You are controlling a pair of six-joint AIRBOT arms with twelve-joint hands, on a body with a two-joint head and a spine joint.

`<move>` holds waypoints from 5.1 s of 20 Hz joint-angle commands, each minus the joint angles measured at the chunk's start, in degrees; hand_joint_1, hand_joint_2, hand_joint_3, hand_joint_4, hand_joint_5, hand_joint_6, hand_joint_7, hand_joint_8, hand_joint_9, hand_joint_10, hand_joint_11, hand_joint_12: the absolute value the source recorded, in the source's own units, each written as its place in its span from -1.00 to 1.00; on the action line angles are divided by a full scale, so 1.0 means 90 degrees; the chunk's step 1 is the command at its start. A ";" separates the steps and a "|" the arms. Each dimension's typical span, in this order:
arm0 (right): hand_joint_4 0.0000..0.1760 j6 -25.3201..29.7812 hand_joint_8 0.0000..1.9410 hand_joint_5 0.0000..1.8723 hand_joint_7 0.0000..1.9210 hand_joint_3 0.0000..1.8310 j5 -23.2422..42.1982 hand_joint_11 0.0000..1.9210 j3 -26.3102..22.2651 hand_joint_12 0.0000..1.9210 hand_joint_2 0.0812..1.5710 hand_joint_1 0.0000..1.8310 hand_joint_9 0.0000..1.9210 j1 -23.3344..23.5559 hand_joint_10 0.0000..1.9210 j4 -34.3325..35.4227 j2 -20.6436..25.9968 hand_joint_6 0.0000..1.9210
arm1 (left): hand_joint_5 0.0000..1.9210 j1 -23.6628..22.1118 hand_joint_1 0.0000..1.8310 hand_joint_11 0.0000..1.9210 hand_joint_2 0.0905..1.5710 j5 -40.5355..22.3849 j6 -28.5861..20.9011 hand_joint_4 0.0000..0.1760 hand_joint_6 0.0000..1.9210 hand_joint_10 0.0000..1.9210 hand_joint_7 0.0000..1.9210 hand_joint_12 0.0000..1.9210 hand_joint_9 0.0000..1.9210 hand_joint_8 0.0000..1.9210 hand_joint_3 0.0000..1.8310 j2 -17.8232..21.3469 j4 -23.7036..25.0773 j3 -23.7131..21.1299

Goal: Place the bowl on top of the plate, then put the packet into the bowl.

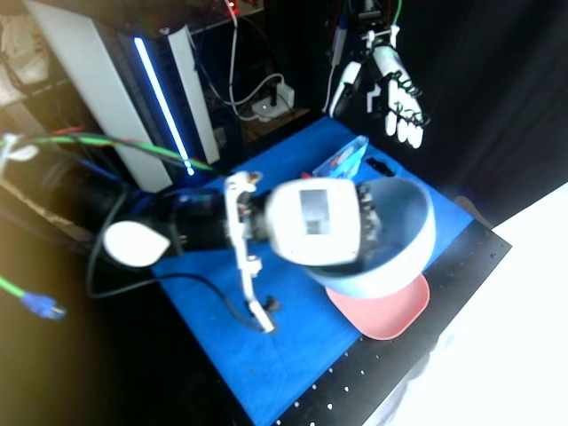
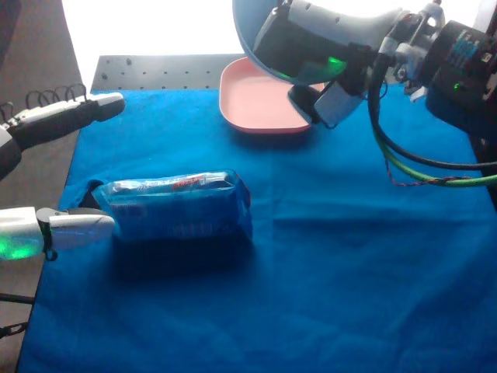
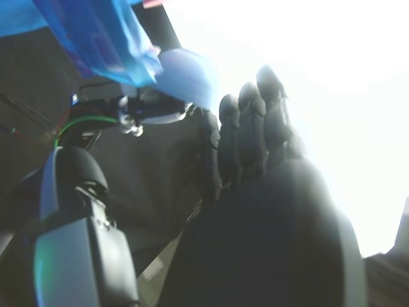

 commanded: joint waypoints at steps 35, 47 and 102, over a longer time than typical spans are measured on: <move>0.97 0.0023 -1.00 -0.97 -0.97 -1.00 0.1369 -1.00 -0.0582 -0.92 0.43 -0.91 -1.00 -0.0342 -1.00 0.0963 0.0832 -1.00 | -0.72 -0.0134 -0.06 -1.00 0.20 -0.0733 -0.0123 -0.71 -1.00 -1.00 -0.79 -0.74 -0.86 -1.00 -1.00 -0.0056 -0.0040 0.0037; 1.00 0.0023 -1.00 -1.00 -1.00 -0.99 0.4382 -1.00 -0.2070 -1.00 0.21 -0.46 -1.00 -0.2303 -1.00 0.2899 0.1859 -1.00 | -0.77 -0.0961 -0.13 -0.77 0.07 0.0149 -0.0118 -0.78 -0.99 -0.99 -0.76 -0.90 -0.77 -0.99 -1.00 -0.0419 0.0624 0.0396; 0.56 0.0060 -1.00 -1.00 -1.00 -1.00 0.4830 -1.00 -0.2383 -1.00 0.37 -0.57 -1.00 -0.3221 -1.00 0.3584 0.1954 -1.00 | -0.76 -0.5322 -0.26 -1.00 0.21 0.4493 0.0444 0.22 -1.00 -1.00 -0.86 -0.46 -0.86 -1.00 -1.00 -0.2049 0.2420 0.3179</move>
